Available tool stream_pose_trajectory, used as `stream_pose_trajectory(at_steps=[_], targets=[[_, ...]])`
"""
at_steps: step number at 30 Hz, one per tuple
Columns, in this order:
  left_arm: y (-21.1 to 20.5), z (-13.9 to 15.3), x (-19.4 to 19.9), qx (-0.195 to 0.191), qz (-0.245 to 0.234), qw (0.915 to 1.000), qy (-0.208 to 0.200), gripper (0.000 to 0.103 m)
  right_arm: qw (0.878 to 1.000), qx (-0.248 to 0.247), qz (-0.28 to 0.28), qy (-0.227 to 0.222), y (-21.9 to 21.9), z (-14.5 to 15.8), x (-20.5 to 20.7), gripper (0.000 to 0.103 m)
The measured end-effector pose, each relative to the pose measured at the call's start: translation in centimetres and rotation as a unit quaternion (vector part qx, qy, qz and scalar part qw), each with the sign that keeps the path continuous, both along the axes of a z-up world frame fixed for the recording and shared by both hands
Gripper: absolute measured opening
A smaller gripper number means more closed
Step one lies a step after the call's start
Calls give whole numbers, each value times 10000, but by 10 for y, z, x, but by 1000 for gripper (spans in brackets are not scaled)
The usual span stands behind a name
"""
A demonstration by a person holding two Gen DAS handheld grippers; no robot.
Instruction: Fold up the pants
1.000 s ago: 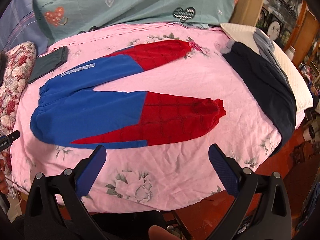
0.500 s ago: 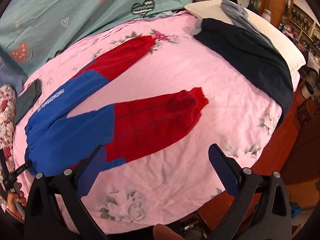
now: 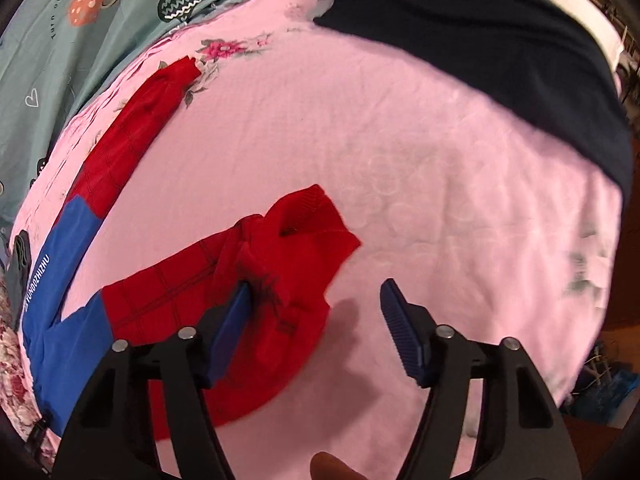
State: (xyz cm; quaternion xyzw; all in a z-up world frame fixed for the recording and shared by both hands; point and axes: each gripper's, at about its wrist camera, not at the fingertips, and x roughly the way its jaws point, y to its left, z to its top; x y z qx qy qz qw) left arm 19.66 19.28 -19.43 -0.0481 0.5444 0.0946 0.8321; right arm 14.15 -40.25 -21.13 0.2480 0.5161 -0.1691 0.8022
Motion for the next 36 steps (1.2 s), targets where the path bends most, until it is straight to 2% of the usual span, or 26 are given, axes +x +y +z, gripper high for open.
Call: stream_pose_trajectory(at_steps=[1,2,3,4,7,10,12,14,15,17,19,21,25,27,29,30,31,33,34,36], targets=[[-2,0,2,72,55,10000,22,33,9999,75,110,22,3,-4,4,38],[-3,1,2,122,94,9999,33,33,9998,-96,171,4,6,-4,5,33],[-3,1,3,153,128,9998,44,33,9994,-70,323,-63,8,-2,5,21],[-3,3,3,191,178,9996,55,33,9992,-21,374,-138,7,3,2,17],[-4,12,-5,332,242,9991,89,33,9982,107,399,-436,-3,28,-18,16],[-10,27,-20,413,205,9989,43,33,9972,-15,465,-589,-11,50,-46,16],[-17,27,-30,634,172,9978,92,33,9974,-151,580,-399,-12,42,-58,16],[-18,9,-40,736,258,9964,321,33,9979,-70,638,-36,-15,13,-62,17],[-17,-2,-42,694,351,9959,468,34,9978,60,633,197,-17,-3,-61,22],[-17,-2,-47,787,555,9944,435,48,9972,186,701,194,-22,-5,-59,28],[-15,19,-53,974,706,9919,411,80,9956,128,881,281,-30,13,-55,56],[-11,42,-58,1109,667,9914,184,91,9963,-33,864,-1,-45,40,-50,59],[-13,81,-48,1134,232,9933,-65,93,9939,-239,932,-538,-63,84,-15,59],[-20,92,-34,1183,-61,9928,-177,93,9905,-247,1117,-761,-54,100,11,59],[-24,106,-21,1138,-544,9916,-268,98,9863,-201,1354,-918,-38,112,30,60],[-28,108,-20,1106,-767,9907,-188,99,9835,-133,1513,-985,-28,117,38,66],[-26,106,-22,1172,-954,9885,-28,99,9808,-91,1647,-1039,-17,120,47,76],[-16,96,-25,1419,-966,9850,190,99,9733,-99,1942,-1220,10,125,64,86],[-8,89,-25,1420,-876,9857,246,99,9688,-176,2126,-1265,25,125,74,86],[10,81,-14,1164,-690,9905,249,99,9557,-491,2664,-1153,65,124,100,86]])
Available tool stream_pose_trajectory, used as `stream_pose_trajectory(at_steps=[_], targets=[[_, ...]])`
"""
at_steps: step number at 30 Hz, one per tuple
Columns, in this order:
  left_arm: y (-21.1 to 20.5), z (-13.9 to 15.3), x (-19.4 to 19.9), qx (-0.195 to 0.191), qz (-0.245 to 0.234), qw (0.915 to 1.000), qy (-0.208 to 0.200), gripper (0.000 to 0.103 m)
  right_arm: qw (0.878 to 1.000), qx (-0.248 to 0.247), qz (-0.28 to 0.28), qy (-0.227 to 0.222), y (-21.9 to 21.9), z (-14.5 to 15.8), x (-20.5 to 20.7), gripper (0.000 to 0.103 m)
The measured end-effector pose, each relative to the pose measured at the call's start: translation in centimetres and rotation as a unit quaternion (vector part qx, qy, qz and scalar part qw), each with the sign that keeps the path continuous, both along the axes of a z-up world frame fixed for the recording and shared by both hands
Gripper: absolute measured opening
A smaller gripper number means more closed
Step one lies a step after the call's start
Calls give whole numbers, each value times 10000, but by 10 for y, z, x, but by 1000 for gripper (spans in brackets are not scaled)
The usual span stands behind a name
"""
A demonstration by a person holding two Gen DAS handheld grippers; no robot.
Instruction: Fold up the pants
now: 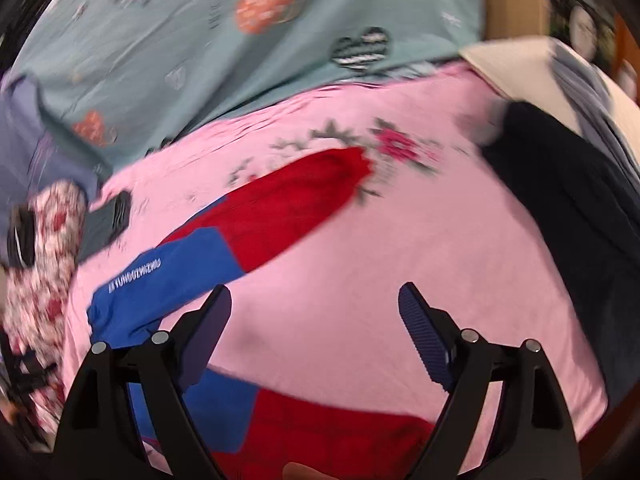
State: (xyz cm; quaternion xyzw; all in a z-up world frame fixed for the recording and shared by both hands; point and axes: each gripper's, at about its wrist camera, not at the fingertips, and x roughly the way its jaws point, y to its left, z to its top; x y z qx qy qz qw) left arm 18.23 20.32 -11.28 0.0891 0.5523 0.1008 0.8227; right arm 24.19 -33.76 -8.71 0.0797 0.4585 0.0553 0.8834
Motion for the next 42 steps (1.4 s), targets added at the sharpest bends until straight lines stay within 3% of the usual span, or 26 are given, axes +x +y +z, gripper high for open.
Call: stream_pose_trajectory(at_steps=[2,4,7,11,14,16,20,24,26,28,30,32,35,38,39,40,42], targets=[[8,-2,20,-491,-20,9987,-147,99,9974,-285,653,-41,42,3,24,86],[3,-6,45,-862,-354,9954,-202,99,9841,-627,1655,-131,93,3,50,86],[-4,-25,86,-1005,-887,9910,-49,98,9476,-1250,2940,-20,159,-9,88,89],[-10,-47,128,-1125,-1487,9823,150,96,9019,-1554,3992,552,215,-40,143,89],[-10,-61,153,-1292,-1804,9746,288,96,8843,-1556,4303,934,237,-60,170,90],[-11,-69,165,-1367,-1980,9700,359,96,8674,-1498,4614,1105,255,-73,189,98],[-15,-81,175,-1476,-2283,9611,494,96,8384,-1587,5113,1021,279,-91,203,102],[-20,-89,183,-1521,-2472,9552,573,95,8084,-1472,5570,1212,296,-109,214,102],[-20,-93,187,-1607,-2530,9520,626,88,7960,-1581,5685,1350,299,-120,218,102],[-20,-95,191,-1726,-2591,9477,696,71,7849,-1818,5742,1455,299,-129,218,102],[-21,-97,193,-1880,-2653,9424,787,59,7825,-1882,5722,1576,296,-133,218,102],[-24,-96,191,-1926,-2746,9383,840,56,7812,-1907,5736,1559,296,-132,215,102],[-25,-93,195,-1948,-2752,9369,923,61,7711,-2258,5798,1348,299,-133,205,94],[-26,-93,194,-1988,-2780,9348,970,66,7705,-2402,5793,1141,298,-127,198,73],[-27,-93,194,-1951,-2795,9350,980,64,7737,-2314,5779,1178,297,-123,196,52],[-30,-94,194,-1896,-2823,9353,983,55,7779,-2250,5732,1253,297,-120,194,31],[-33,-93,194,-1848,-2863,9351,977,33,7830,-2264,5664,1222,294,-110,186,11]])
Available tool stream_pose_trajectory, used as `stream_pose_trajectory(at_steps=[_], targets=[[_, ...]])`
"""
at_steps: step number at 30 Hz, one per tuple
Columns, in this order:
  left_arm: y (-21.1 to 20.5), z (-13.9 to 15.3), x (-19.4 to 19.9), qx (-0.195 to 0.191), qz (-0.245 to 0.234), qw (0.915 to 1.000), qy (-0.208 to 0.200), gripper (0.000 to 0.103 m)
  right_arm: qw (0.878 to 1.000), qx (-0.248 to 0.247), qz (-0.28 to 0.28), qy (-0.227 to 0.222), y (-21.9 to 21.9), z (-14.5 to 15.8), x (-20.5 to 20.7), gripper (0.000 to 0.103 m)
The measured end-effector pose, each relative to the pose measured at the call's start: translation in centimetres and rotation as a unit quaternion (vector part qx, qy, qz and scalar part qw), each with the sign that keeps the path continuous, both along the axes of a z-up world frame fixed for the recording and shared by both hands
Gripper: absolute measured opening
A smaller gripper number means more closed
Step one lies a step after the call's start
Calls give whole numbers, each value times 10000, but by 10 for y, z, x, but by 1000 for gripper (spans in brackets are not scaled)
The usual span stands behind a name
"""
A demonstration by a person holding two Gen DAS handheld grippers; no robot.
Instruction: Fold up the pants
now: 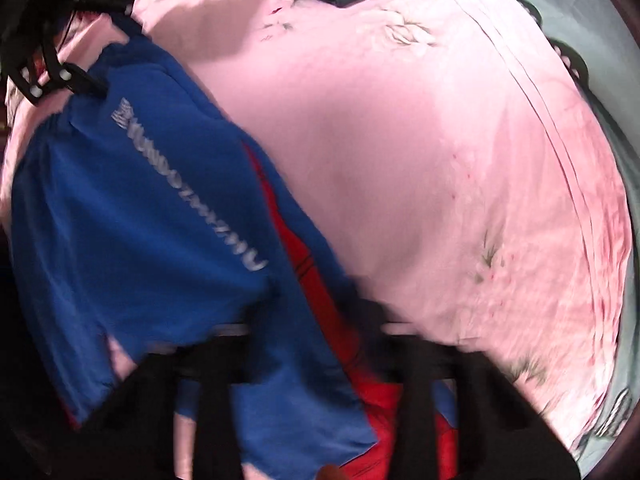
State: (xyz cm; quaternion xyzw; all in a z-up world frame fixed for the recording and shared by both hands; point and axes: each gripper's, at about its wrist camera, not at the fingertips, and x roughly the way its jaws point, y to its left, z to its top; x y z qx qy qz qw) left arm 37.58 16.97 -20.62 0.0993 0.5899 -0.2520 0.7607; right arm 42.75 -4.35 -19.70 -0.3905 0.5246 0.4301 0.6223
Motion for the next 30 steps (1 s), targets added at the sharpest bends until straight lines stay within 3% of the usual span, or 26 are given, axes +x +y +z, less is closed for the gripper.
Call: stream_pose_trajectory(at_steps=[3,8,13,16,19,24,27,29,30], targets=[[-1,17,-7,30,20,9996,-283,23,9996,160,-25,-230,-9,27,-25,6],[1,61,-39,157,-126,9959,-879,19,9955,576,-147,-732,-28,87,-82,5],[-12,97,-95,375,-403,9884,-1413,17,9902,749,23,-1177,-45,131,-177,5],[-14,101,-136,508,-584,9855,-1512,17,9899,683,246,-1215,-50,120,-239,5],[-22,85,-175,645,-762,9859,-1343,17,9934,573,337,-937,-55,81,-290,5],[-33,30,-220,991,-934,9866,-902,17,9966,271,336,-697,-47,12,-341,5],[-31,14,-235,1136,-843,9859,-892,18,9966,299,50,-762,-49,-5,-353,6],[-25,18,-239,1122,-735,9870,-886,19,9969,335,-132,-705,-51,-2,-353,14],[-20,22,-242,1117,-659,9877,-871,27,9972,376,-314,-561,-55,6,-351,24]])
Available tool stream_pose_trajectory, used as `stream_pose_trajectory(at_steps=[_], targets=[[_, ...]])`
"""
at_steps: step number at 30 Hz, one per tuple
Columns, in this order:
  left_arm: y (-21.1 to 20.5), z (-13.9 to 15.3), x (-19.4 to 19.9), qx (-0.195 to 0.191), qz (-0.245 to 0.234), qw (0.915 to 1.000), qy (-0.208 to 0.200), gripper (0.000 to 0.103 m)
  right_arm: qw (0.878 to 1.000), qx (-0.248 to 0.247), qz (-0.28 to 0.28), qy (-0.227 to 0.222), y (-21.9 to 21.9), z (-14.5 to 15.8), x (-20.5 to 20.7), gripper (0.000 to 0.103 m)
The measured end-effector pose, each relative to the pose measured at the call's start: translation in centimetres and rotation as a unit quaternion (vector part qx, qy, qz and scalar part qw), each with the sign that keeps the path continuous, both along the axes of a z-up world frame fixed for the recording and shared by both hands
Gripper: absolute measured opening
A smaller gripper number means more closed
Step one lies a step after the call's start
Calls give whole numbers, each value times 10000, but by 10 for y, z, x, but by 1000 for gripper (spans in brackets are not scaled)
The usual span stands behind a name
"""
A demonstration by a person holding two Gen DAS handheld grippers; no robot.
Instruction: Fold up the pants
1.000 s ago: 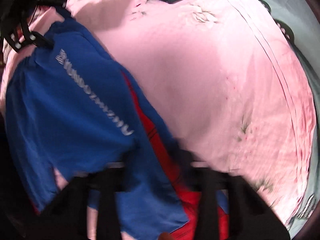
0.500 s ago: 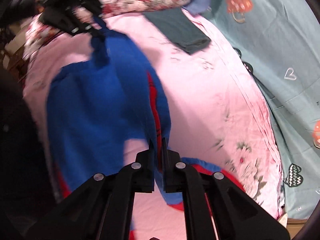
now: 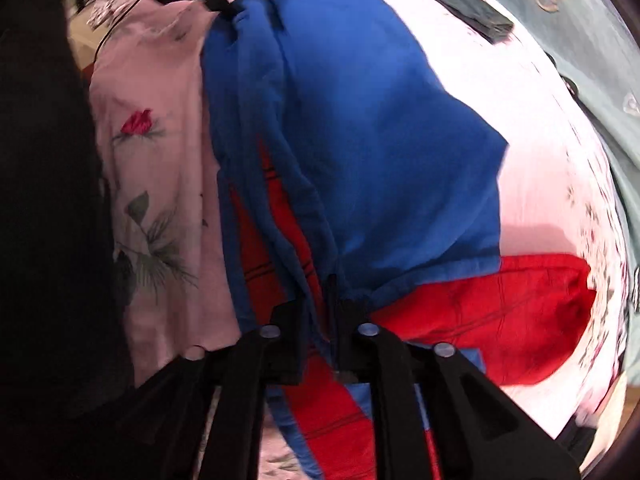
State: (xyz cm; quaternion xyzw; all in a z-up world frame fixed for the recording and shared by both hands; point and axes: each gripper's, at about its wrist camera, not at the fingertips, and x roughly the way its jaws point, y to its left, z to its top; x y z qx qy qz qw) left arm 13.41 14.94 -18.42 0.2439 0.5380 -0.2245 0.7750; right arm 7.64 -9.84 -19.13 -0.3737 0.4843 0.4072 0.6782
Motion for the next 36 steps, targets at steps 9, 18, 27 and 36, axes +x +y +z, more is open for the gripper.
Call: stream_pose_trajectory(at_steps=[9,18,27,36], targets=[[45,55,-9,-87,1015,9937,-464,76,9185,2016,-3383,364,-91,85,112,49],[-57,31,40,-1939,1514,9688,-312,76,7862,1035,-6092,-38,-102,0,244,49],[-74,-28,39,-1758,1717,9688,310,76,7587,1591,-6315,151,-148,19,212,3],[-92,-32,40,-1192,1235,9848,247,79,6401,4082,-6495,-428,-288,128,39,3]])
